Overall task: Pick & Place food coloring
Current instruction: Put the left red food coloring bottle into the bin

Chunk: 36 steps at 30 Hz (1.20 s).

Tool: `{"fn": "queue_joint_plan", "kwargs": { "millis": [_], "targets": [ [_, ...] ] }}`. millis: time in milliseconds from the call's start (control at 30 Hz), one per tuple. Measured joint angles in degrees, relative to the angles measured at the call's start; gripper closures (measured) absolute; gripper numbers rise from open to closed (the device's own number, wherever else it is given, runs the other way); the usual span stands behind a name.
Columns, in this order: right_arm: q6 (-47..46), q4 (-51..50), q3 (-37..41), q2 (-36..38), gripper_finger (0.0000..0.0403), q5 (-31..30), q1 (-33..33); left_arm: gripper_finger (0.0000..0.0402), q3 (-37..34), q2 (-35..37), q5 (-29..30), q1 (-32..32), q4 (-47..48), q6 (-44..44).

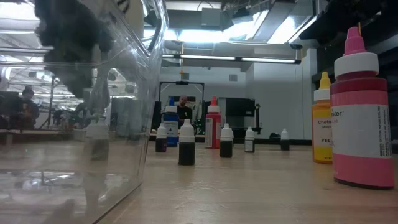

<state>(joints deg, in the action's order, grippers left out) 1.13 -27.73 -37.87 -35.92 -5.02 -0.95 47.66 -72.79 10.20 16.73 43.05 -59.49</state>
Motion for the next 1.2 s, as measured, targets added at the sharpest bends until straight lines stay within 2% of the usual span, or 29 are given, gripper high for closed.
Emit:
{"fn": "queue_joint_plan", "kwargs": {
  "millis": [200, 633, 933, 1067, 1200],
  "targets": [
    [0.87, 0.00, 0.00, 0.00, 0.0379, -0.04, 0.00, 0.0162, -2.29, -1.92, -3.48, -3.03, -4.62, 3.40],
    [0.83, -0.09, 0.00, 0.00, 0.0379, -0.02, 0.00, 0.0162, -2.32, -12.21, -8.20, -6.14, -10.28, 10.56],
    [0.80, -0.07, 0.00, 0.02, 0.0379, 0.03, 0.00, 0.0164, -2.32, -15.57, -8.25, -6.35, -12.05, 10.72],
    [0.83, -0.08, 0.00, 0.00, 0.0379, 0.07, 0.00, 0.0187, -2.32, -15.54, -8.25, -6.35, -11.98, 10.31],
    [0.83, -0.07, 0.00, 0.00, 0.0379, 0.09, 0.00, 0.0231, -2.32, -15.54, -8.29, -6.35, -12.03, 9.84]
  ]
}}
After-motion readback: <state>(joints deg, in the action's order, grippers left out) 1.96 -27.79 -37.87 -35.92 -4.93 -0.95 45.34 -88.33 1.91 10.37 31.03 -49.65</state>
